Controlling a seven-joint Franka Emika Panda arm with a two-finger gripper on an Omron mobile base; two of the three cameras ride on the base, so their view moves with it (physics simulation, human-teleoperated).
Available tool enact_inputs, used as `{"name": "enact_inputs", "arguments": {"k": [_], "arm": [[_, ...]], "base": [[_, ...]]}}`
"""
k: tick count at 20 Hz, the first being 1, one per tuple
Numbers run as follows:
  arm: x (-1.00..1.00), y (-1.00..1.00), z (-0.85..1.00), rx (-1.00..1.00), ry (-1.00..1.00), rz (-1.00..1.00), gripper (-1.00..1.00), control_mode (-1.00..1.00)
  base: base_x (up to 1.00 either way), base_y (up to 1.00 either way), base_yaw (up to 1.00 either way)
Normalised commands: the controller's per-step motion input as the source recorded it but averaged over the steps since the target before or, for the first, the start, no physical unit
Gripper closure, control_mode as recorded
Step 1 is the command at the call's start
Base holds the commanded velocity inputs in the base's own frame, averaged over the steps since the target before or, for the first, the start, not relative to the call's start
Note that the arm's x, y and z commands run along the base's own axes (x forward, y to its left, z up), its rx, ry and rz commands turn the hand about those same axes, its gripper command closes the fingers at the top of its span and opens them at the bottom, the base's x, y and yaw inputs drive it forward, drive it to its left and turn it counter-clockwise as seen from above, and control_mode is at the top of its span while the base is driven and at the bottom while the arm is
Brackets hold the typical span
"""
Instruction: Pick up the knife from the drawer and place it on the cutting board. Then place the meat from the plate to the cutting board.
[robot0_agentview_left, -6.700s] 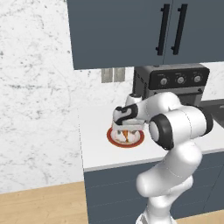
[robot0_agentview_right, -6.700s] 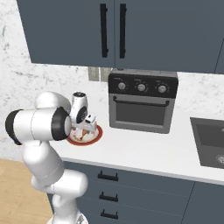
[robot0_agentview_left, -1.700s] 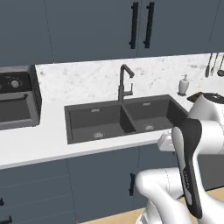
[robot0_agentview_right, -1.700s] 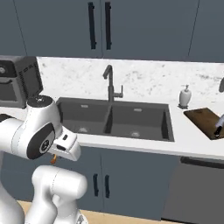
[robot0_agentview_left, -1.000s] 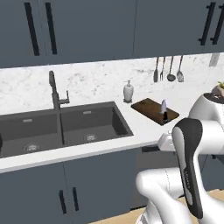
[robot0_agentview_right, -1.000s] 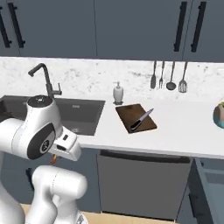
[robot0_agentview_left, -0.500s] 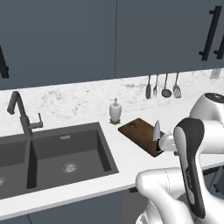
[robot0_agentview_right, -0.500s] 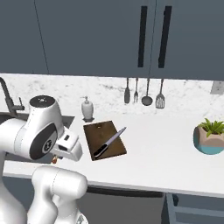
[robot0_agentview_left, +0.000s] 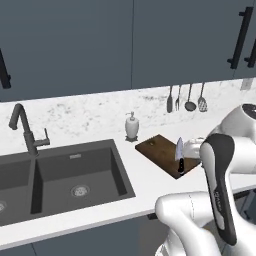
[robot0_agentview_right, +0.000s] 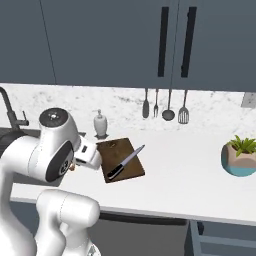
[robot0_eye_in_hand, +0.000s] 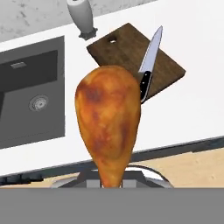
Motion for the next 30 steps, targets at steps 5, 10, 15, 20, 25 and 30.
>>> {"name": "enact_inputs", "arguments": {"k": [5, 10, 15, 20, 25, 30], "arm": [[1.0, 0.0, -0.14, 0.0, -0.19, 0.0, 1.0, -1.0], [1.0, -0.04, -0.15, 0.0, 0.1, 0.0, 1.0, -1.0], [0.99, 0.0, -0.67, 0.0, 0.14, 0.0, 1.0, -1.0], [0.79, 0.0, -0.94, 0.0, 0.04, 0.0, 1.0, -1.0], [0.59, -0.12, -0.71, 0.0, 0.01, 0.0, 1.0, -1.0], [0.42, -0.31, -0.28, 0.0, 0.03, 0.0, 1.0, -1.0]], "base": [[0.0, 0.0, 0.0], [0.0, 0.0, 0.0], [0.0, 0.0, 0.0], [0.0, 0.0, 0.0], [0.0, 0.0, 0.0], [0.0, 0.0, 0.0]]}}
